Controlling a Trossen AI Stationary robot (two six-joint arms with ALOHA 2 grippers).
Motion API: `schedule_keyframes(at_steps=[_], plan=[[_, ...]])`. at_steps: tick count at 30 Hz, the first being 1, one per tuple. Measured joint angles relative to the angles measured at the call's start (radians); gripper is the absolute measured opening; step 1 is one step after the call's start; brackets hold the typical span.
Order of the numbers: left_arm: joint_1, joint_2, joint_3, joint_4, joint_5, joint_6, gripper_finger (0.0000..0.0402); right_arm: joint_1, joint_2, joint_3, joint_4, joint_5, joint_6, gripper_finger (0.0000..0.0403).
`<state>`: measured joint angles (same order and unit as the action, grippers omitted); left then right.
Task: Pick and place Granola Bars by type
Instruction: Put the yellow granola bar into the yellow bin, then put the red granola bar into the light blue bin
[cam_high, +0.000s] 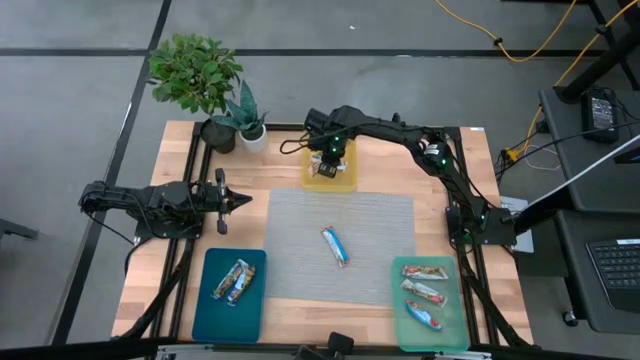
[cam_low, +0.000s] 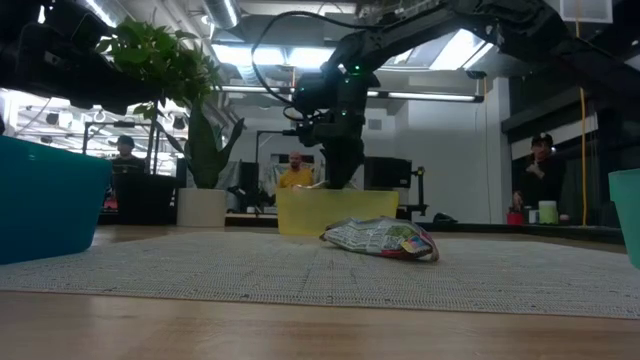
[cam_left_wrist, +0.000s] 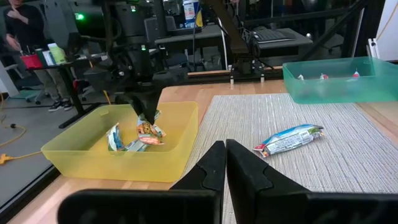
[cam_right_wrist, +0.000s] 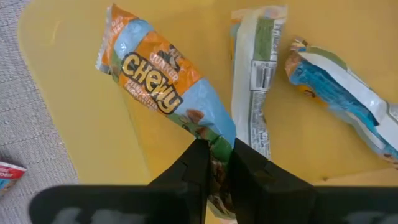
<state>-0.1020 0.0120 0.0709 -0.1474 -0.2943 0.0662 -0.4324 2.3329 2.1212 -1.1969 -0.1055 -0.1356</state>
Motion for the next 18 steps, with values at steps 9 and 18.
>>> schedule_keyframes(at_steps=[9,18], plan=[[0.0,0.0,0.0,0.0,0.0,0.0,0.0005,-0.001,0.0,0.0,-0.005,0.0,-0.026,0.0078],[0.0,0.0,0.0,0.0,0.0,0.0,0.0006,0.005,-0.021,0.0,-0.04,0.014,0.001,0.0177]])
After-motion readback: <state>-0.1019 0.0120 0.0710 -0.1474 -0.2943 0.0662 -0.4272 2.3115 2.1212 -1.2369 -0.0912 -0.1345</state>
